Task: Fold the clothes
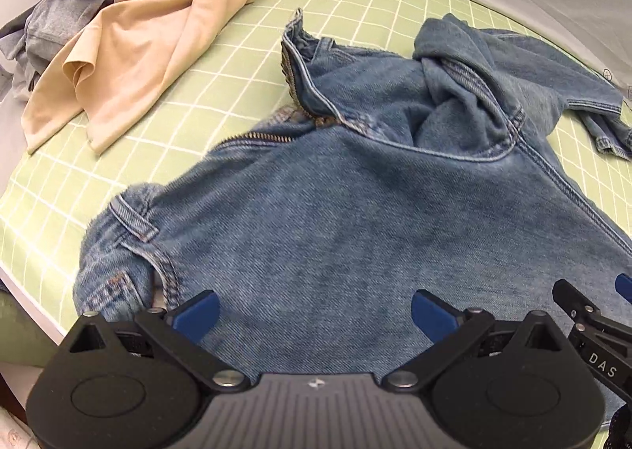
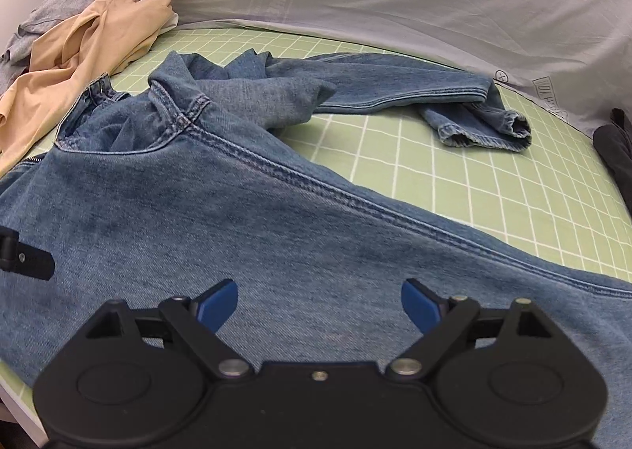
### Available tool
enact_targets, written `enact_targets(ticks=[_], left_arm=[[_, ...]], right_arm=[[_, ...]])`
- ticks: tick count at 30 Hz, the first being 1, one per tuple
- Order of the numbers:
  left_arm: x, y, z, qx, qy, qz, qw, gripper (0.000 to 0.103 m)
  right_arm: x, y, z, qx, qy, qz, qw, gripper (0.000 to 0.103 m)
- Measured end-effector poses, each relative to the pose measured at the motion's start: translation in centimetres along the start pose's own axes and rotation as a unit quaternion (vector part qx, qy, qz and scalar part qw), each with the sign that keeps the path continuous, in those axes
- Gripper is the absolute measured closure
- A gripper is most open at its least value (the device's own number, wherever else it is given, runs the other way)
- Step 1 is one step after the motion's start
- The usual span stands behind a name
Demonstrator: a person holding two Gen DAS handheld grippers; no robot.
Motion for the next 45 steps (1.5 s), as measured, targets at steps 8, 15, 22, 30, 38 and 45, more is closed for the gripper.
enact_targets(ticks=[8, 15, 22, 30, 38, 45], left_arm=[[0.6, -5.7, 2.6, 0.011, 0.008, -0.031, 0.9994, 0.001], [1.9, -9.7, 3.7, 0.023, 0.013, -0.042, 0.9988, 0.001], [3.6, -14.3, 3.9, 0.023, 0.029, -0.046, 0.9982, 0.001], [7.3, -17.6, 3.0, 0.022, 0.06, -0.028, 0.9975, 0.015], [10.2, -17.5, 1.2, -0.004, 0.13, 0.004, 0.9915, 0.084], [7.4, -18.8, 2.9, -0.028, 0.101, -0.073, 0.9918, 0.087]], right_arm=[[1.2, -3.9, 2.2, 0.021, 0.023, -0.02, 0.999, 0.012], [2.6, -7.0, 3.0, 0.031, 0.039, -0.03, 0.998, 0.012], [4.2, -10.2, 2.2, 0.048, 0.061, -0.033, 0.996, 0.012], [7.6, -12.9, 0.3, 0.075, 0.083, -0.023, 0.993, 0.009], [9.1, -14.3, -1.2, 0.094, 0.099, -0.022, 0.99, 0.008], [8.5, -13.7, -2.3, 0.103, 0.101, -0.023, 0.989, 0.008]])
Point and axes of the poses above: each gripper's, at about its wrist camera, not at the fingertips, and x roughly the way its jaws point, z to its left, y to its underside, the point moved 8 cm from there along x, roughly the way its jaws point, and after that the axes turned 1 degree about -x, right-handed, at the moved point
